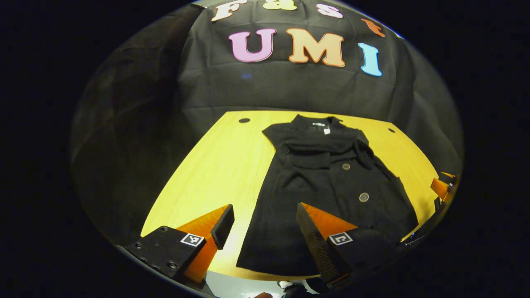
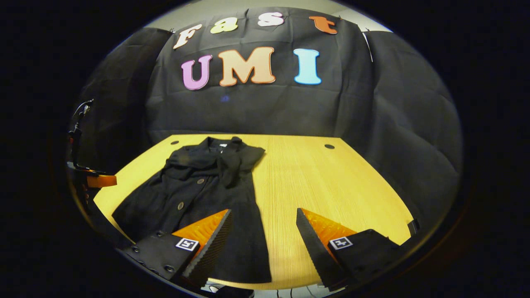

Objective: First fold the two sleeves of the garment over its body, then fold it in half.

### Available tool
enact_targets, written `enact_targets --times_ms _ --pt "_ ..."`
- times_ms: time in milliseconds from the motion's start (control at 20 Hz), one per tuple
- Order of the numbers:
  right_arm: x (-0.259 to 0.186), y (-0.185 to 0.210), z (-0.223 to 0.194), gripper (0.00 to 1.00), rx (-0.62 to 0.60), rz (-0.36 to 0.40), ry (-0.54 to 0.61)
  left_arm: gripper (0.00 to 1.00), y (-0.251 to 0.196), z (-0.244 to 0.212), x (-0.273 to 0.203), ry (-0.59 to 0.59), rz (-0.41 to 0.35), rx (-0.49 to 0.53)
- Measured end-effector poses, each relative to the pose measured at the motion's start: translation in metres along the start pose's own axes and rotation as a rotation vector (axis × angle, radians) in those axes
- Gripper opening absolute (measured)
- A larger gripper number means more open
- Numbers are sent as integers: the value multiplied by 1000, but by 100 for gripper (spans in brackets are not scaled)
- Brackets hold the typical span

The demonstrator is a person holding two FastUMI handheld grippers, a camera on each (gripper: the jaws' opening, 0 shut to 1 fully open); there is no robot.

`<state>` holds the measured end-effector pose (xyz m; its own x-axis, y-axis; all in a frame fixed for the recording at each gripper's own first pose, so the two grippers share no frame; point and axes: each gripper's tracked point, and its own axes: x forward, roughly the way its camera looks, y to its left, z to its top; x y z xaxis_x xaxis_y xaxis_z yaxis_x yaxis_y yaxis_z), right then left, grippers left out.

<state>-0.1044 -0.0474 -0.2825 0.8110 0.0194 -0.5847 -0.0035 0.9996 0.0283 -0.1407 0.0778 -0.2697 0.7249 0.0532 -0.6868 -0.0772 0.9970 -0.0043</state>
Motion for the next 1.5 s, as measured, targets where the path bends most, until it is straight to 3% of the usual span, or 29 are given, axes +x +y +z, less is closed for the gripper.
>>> enact_targets --times_ms 600,750,1000,1050,1100,1200,1250,1350,1500 --pt "7 4 -111 99 -40 4 302 95 18 -99 5 200 33 30" --pt "0 11 -132 99 -9 19 363 96 14 -98 4 182 12 25" --pt "0 23 -130 87 32 50 358 84 7 -98 0 128 -46 10" --pt "2 28 -131 69 26 59 351 83 6 -98 1 113 -55 22" --pt "3 35 -133 51 26 83 346 71 2 -98 2 105 -54 21" --pt "3 37 -133 14 13 58 325 46 0 -99 2 95 -42 16" --pt "1 40 -135 7 -2 58 321 48 -10 -102 3 85 -62 -3" --pt "-1 45 -138 3 -14 66 320 2 -11 -97 1 49 -32 -29" --pt "-9 50 -144 3 4 114 352 0 -12 -104 -4 52 -30 0"
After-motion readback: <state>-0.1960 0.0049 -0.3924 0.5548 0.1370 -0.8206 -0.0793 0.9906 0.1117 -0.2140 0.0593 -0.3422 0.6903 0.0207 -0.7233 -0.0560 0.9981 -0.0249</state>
